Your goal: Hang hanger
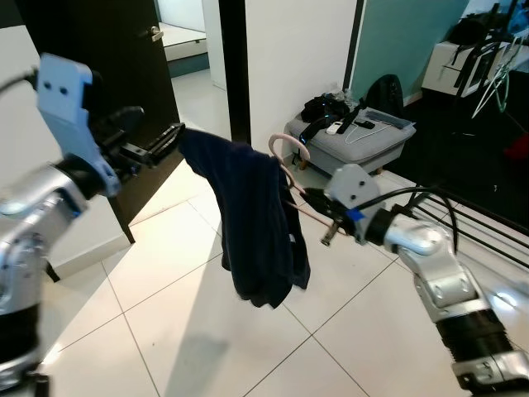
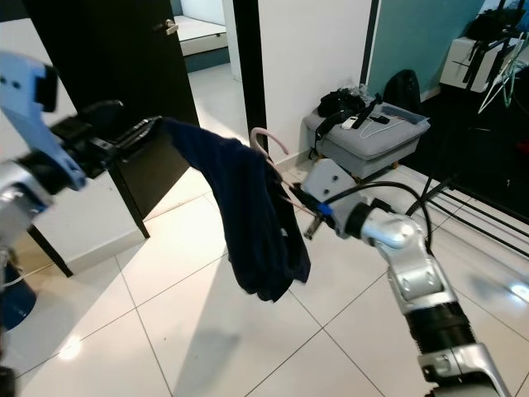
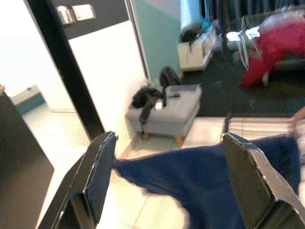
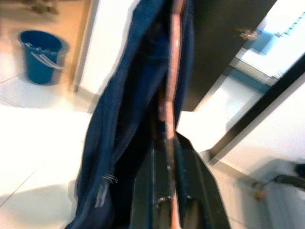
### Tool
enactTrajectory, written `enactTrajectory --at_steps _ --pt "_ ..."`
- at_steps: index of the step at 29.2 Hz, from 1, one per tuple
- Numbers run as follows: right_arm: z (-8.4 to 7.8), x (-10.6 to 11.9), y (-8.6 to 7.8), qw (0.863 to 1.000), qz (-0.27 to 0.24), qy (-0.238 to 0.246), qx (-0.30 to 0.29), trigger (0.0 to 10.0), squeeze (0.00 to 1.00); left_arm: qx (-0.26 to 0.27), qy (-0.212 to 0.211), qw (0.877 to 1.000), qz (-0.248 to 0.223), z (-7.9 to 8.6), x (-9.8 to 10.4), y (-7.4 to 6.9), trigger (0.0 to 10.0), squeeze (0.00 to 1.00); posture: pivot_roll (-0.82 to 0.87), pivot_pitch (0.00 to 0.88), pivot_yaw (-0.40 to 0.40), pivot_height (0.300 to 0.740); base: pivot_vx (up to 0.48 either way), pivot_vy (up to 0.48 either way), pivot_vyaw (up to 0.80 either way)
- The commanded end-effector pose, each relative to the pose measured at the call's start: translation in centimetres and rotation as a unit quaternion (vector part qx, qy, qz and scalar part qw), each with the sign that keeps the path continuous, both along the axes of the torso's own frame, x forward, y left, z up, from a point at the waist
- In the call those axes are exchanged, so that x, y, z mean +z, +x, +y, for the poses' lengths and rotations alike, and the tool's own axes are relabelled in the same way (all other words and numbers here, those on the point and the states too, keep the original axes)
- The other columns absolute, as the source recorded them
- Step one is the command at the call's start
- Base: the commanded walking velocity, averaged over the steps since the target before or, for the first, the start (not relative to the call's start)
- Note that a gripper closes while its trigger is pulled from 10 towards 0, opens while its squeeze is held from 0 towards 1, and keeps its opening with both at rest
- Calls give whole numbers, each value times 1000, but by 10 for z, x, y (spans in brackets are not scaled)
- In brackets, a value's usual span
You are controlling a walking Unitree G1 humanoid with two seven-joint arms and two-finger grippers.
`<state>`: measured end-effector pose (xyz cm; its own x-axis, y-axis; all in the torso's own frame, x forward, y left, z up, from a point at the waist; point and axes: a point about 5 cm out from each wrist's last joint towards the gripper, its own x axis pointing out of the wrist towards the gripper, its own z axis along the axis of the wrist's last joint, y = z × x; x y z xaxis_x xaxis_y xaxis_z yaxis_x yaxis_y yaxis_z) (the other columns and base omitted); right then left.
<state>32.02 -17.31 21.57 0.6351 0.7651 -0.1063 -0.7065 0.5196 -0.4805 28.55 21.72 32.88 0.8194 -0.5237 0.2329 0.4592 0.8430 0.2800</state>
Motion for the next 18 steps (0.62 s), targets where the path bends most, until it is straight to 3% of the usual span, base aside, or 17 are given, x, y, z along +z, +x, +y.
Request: enactTrajectory --at_steps 1,3,6,13,16,18 --pt "3 12 -8 999 3 23 48 10000 0 -8 38 999 -13 4 9 -1 10000 0 -39 0 72 740 0 0 0" --pt "6 18 -16 995 21 27 96 10000 0 -48 94 994 -19 1 17 -4 10000 0 -34 0 81 740 0 0 0" --pt "11 23 -22 990 29 28 134 10000 0 -91 129 987 -16 -7 17 -7 10000 0 -32 0 83 740 0 0 0" --pt "18 27 -27 985 34 26 167 10000 0 -139 161 977 4 -19 8 -8 10000 0 -34 0 93 740 0 0 0" --pt "21 30 -28 983 34 25 177 10000 0 -176 194 964 31 -29 -6 -9 10000 0 -35 0 96 740 0 0 0" --pt "21 30 -28 983 34 25 177 10000 0 -176 194 964 31 -29 -6 -9 10000 0 -35 0 96 740 0 0 0"
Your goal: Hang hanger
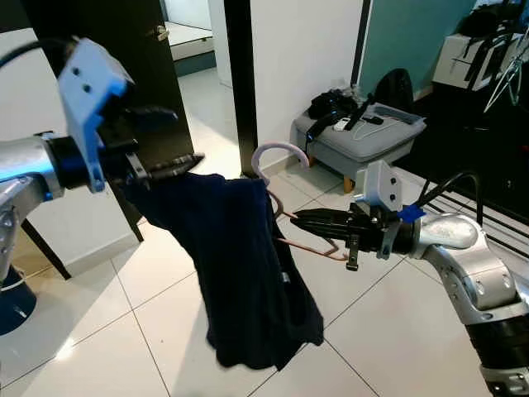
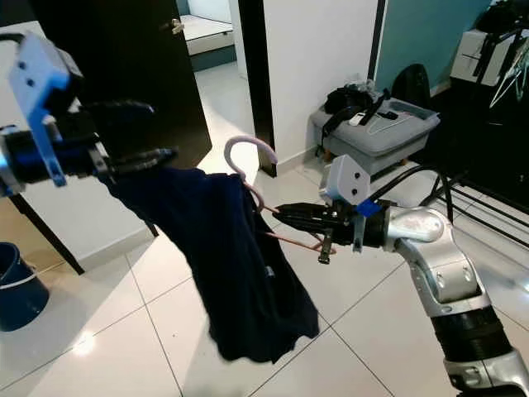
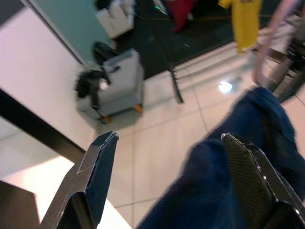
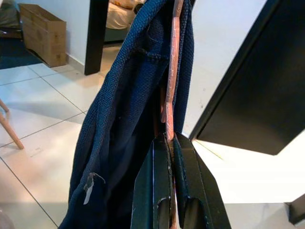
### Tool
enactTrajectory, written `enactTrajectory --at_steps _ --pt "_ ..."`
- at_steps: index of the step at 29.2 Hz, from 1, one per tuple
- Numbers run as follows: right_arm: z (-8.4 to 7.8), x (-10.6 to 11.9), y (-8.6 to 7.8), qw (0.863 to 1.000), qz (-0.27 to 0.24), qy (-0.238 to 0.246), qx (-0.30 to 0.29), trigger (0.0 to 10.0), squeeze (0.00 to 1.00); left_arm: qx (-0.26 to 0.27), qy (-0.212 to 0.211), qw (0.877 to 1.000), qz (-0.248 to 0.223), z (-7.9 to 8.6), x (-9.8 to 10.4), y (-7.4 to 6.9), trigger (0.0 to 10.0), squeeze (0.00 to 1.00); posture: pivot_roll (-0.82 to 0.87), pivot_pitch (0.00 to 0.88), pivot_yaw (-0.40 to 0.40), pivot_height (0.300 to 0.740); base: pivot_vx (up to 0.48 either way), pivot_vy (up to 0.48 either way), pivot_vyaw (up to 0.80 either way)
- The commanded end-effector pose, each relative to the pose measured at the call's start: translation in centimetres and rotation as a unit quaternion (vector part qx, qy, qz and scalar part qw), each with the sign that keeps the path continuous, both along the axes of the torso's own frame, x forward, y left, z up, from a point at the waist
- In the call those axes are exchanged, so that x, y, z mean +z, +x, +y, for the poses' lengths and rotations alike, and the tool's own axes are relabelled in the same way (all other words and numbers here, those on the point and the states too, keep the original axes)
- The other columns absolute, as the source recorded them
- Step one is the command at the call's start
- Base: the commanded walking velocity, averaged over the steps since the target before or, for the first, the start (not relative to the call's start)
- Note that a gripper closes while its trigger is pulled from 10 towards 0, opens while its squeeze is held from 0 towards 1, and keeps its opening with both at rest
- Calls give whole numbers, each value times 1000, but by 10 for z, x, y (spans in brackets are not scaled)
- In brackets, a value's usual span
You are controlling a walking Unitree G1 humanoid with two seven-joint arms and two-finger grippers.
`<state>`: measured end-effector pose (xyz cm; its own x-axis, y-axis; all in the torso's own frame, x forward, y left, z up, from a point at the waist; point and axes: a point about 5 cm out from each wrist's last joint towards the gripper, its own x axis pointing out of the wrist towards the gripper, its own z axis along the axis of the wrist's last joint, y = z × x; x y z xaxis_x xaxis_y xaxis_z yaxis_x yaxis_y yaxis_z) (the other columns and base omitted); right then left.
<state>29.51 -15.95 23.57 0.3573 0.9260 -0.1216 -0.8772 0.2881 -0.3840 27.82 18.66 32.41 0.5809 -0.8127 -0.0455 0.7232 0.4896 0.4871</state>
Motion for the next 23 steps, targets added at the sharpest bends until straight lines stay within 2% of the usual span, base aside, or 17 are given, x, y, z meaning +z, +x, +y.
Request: enactTrajectory --at_steps 1,7,23 --pt "8 9 -3 1000 -15 7 24 10000 0 -10 37 999 19 0 -8 -2 10000 0 -36 0 98 740 0 0 0" --pt "10 5 -5 999 -9 -10 30 10000 0 -54 77 993 66 3 -23 -7 10000 0 -36 0 102 740 0 0 0" --pt "25 8 -16 997 -4 -7 74 10000 0 -73 105 987 93 4 -35 -7 10000 0 -42 0 102 740 0 0 0"
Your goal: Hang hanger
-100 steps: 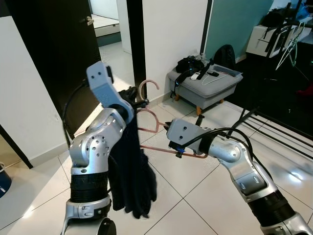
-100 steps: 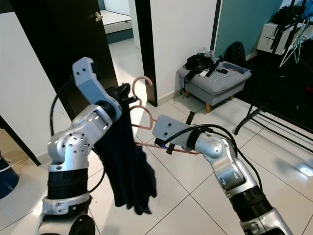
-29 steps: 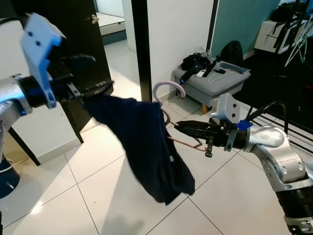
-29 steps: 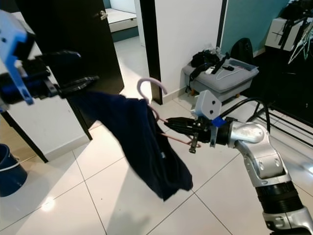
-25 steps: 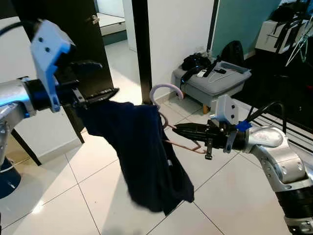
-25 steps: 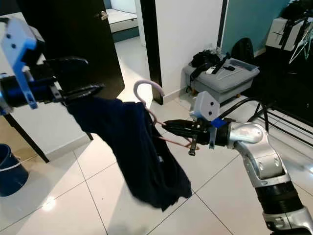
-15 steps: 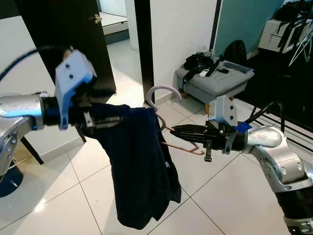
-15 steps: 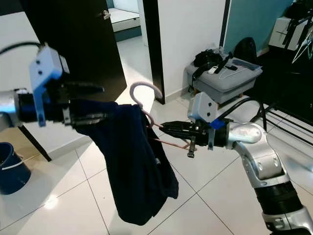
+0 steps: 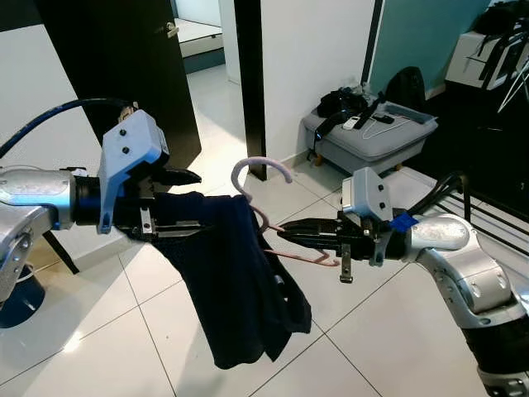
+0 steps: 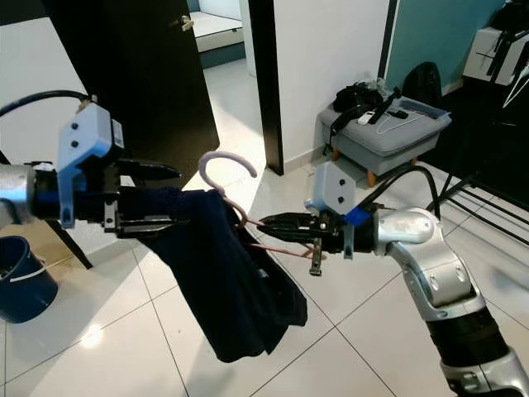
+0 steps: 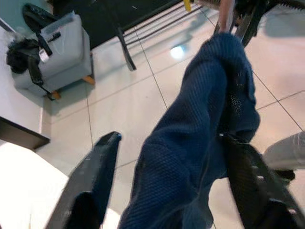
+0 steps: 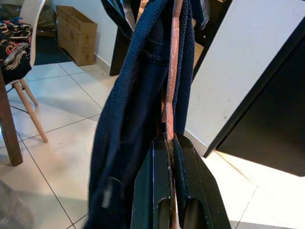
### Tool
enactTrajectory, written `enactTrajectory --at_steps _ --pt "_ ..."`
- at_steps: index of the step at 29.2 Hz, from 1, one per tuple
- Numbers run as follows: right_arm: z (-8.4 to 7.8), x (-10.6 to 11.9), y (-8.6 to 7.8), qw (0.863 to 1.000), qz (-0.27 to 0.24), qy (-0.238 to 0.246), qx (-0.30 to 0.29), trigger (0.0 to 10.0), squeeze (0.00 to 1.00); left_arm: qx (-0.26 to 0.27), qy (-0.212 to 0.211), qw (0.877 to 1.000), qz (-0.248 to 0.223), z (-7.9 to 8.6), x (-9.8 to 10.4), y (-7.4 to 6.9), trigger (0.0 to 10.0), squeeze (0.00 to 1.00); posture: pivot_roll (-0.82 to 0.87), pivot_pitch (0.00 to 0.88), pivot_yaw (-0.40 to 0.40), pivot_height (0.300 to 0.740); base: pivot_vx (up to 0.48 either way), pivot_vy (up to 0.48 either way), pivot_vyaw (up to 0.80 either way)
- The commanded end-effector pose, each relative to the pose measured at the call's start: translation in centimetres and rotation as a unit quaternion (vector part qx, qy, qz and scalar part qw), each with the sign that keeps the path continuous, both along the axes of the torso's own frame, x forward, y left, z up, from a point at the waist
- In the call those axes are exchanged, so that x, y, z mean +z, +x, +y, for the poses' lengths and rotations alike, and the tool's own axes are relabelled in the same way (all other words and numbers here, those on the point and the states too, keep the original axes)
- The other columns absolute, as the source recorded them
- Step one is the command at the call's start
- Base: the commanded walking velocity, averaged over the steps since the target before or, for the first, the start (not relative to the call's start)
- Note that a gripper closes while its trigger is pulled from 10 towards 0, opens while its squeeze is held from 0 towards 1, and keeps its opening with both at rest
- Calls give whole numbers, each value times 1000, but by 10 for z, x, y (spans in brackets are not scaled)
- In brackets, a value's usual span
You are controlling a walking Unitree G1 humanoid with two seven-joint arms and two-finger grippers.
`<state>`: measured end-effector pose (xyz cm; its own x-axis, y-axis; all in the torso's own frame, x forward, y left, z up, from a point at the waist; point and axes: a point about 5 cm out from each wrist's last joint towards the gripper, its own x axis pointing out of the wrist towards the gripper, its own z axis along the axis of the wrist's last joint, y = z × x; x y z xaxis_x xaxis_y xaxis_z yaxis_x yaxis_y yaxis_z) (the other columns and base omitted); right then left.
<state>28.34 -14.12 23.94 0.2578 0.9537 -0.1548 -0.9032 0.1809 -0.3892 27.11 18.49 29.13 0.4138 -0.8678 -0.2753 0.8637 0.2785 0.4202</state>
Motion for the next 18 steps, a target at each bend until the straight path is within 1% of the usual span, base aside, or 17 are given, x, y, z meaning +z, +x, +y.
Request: enactTrajectory --at_steps 1,2,3,6,8,17,18 --pt "8 6 -5 1000 -6 11 25 10000 0 1 27 999 18 6 -5 -2 0 0 -44 0 103 740 0 0 0" --pt "8 6 -5 1000 -6 11 25 10000 0 1 27 999 18 6 -5 -2 0 0 -44 0 103 740 0 0 0" --pt "9 7 -6 1000 -8 13 28 10000 0 -10 34 999 31 5 -9 -5 0 0 -46 0 106 740 0 0 0" --pt "9 7 -6 1000 -8 13 28 10000 0 -10 34 999 31 5 -9 -5 0 0 -46 0 106 740 0 0 0" --pt "10 9 -6 999 -10 16 29 10000 0 -25 47 997 47 5 -14 -9 0 0 -46 0 106 740 0 0 0" --pt "11 12 -7 999 -11 21 26 10000 0 -29 50 997 46 6 -14 -9 0 0 -46 0 103 740 0 0 0" --pt "12 13 -5 999 -5 33 18 10000 0 -29 50 997 44 6 -14 -9 0 0 -46 0 103 740 0 0 0"
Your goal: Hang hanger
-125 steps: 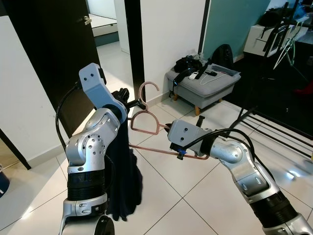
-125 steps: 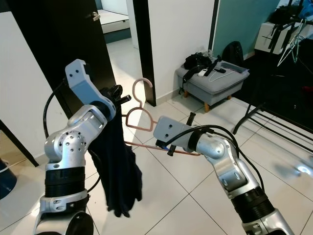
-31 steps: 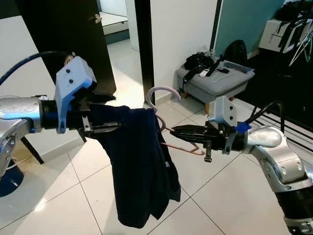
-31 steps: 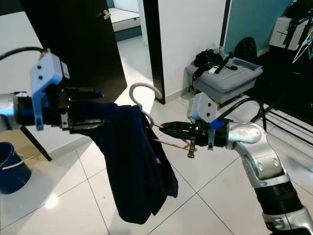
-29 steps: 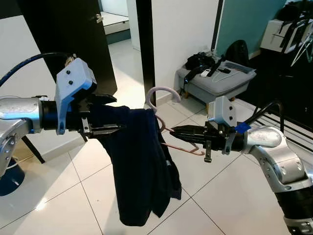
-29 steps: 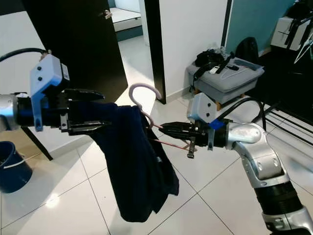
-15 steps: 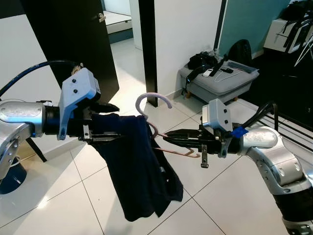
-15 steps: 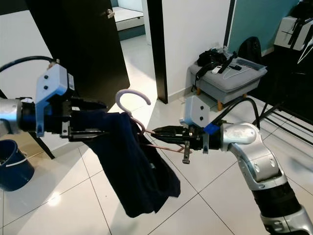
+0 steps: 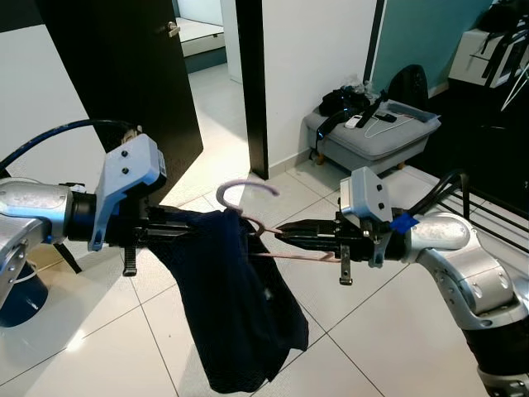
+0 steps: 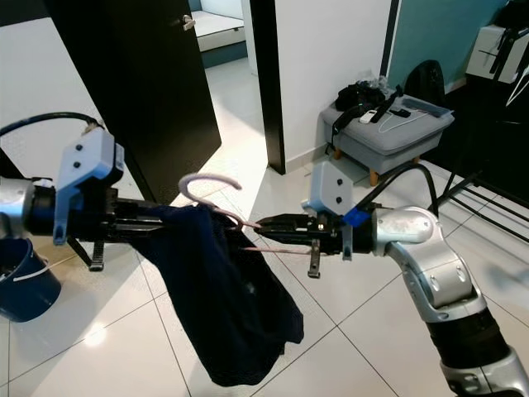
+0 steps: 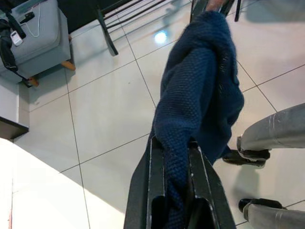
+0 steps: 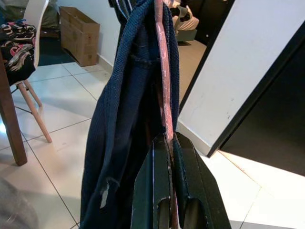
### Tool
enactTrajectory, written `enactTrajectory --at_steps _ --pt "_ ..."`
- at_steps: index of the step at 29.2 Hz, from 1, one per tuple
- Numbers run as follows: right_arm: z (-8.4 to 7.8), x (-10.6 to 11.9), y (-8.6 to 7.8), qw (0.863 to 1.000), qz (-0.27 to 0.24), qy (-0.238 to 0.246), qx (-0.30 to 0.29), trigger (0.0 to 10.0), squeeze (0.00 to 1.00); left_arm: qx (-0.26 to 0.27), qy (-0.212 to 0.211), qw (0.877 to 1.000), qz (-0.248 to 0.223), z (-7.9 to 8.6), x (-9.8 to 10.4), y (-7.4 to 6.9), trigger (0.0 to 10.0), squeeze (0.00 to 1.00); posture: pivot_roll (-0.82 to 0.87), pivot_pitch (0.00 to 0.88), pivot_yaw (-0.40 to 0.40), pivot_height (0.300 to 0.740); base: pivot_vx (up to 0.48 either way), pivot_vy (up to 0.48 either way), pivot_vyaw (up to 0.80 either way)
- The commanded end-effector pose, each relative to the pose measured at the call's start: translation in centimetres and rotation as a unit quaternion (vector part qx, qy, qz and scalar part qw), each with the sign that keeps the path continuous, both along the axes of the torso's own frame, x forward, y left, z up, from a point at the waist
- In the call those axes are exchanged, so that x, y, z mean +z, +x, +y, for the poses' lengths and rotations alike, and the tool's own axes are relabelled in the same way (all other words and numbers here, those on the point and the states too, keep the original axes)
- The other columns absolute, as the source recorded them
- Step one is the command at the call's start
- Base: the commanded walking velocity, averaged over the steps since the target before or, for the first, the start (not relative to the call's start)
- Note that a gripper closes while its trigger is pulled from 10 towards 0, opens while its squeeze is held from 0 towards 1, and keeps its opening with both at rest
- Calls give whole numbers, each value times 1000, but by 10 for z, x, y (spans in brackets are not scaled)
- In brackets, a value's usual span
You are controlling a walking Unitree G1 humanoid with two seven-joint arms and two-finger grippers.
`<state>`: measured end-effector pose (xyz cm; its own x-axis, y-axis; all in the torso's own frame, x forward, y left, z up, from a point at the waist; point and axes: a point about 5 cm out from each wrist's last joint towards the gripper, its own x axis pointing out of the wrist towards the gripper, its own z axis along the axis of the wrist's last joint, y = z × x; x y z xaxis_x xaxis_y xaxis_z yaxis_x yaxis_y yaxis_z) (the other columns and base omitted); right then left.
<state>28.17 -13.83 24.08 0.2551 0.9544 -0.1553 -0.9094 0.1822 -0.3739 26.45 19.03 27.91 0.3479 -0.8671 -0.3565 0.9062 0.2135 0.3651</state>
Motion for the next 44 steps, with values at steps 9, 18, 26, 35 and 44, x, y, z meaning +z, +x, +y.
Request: enactTrajectory --at_steps 9,18,26,35,44 --pt "10 9 1 999 7 54 1 10000 1000 -5 20 1000 1 0 -1 -1 0 0 -44 0 102 740 0 0 0" --pt "-24 11 15 991 26 103 -78 10000 1000 27 18 999 -39 10 9 8 0 0 -45 0 100 740 0 0 0" --pt "-97 22 10 969 52 181 -162 10000 1000 103 8 988 -117 36 41 24 0 0 -52 0 98 740 0 0 0" --pt "-78 -38 -33 967 199 143 -69 10000 0 90 -43 985 -141 24 53 25 3373 0 -58 0 103 740 0 0 0" --pt "-50 -57 -17 965 193 150 -92 10000 0 79 -81 979 -170 14 66 32 10000 0 -50 0 101 740 0 0 0"
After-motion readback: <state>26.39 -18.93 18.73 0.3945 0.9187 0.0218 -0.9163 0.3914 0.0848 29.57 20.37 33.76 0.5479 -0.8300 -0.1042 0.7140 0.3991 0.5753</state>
